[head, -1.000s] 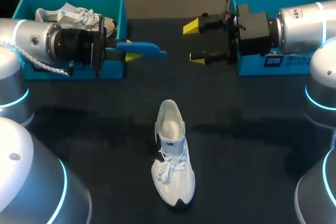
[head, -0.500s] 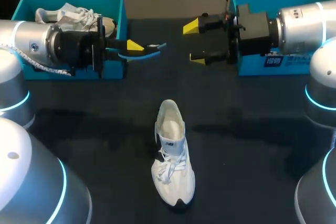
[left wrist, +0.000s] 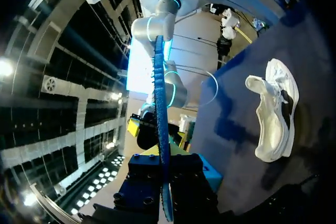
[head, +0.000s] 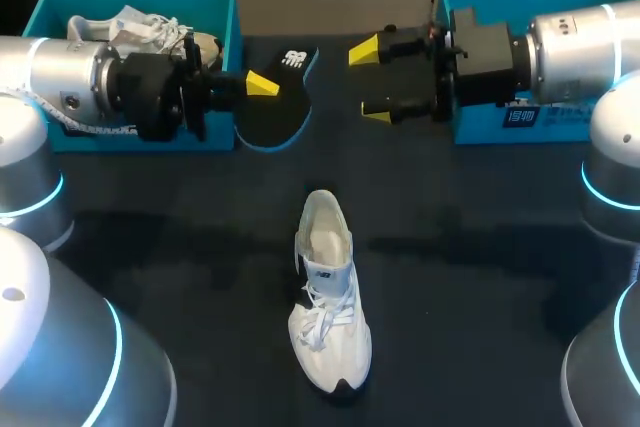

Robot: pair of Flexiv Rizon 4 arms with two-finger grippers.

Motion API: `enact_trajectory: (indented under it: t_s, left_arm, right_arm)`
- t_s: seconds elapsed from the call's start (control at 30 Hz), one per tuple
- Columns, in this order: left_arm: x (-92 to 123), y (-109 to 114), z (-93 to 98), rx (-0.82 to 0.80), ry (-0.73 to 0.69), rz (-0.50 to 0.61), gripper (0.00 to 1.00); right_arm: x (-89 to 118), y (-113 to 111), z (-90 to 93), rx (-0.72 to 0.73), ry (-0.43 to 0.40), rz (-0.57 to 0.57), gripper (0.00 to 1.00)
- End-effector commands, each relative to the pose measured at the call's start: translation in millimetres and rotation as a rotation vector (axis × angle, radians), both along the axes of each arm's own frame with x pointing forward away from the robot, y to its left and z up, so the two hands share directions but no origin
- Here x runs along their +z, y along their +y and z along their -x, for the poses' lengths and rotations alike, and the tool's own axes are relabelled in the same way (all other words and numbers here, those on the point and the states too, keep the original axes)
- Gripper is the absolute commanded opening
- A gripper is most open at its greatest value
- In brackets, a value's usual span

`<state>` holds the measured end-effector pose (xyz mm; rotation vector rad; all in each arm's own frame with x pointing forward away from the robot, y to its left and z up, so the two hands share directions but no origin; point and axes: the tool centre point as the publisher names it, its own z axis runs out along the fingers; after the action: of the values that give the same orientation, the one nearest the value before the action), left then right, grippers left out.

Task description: Take the shoe out of the shoebox, open the shoe tongue, remove and reinsert the insole, then place the shoe into the shoebox

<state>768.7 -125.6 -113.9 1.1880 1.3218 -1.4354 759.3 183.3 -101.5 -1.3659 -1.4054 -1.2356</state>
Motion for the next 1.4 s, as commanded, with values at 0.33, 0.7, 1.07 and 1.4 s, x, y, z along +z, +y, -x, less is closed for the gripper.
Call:
enact_trajectory:
  t_s: [0.33,0.7,1.07,1.4]
  left_arm:
    - [-7.9,-13.2,-0.3,0.083,-0.181,0.016,0.0]
    - [-10.0,-21.8,-8.1,0.109,-0.215,0.011,0.0]
    - [-12.9,-21.7,-11.9,0.113,-0.255,0.024,0.0]
    - [-16.5,-23.6,-16.2,0.125,-0.278,0.026,0.0]
  right_arm:
    - [-0.4,2.2,-0.8,-0.001,0.001,0.001,1.0]
    - [0.7,16.0,7.3,0.015,-0.044,0.01,1.0]
    - [-11.8,32.9,11.7,0.067,0.04,-0.015,1.0]
    - [-17.8,42.8,17.7,0.096,0.083,-0.002,0.68]
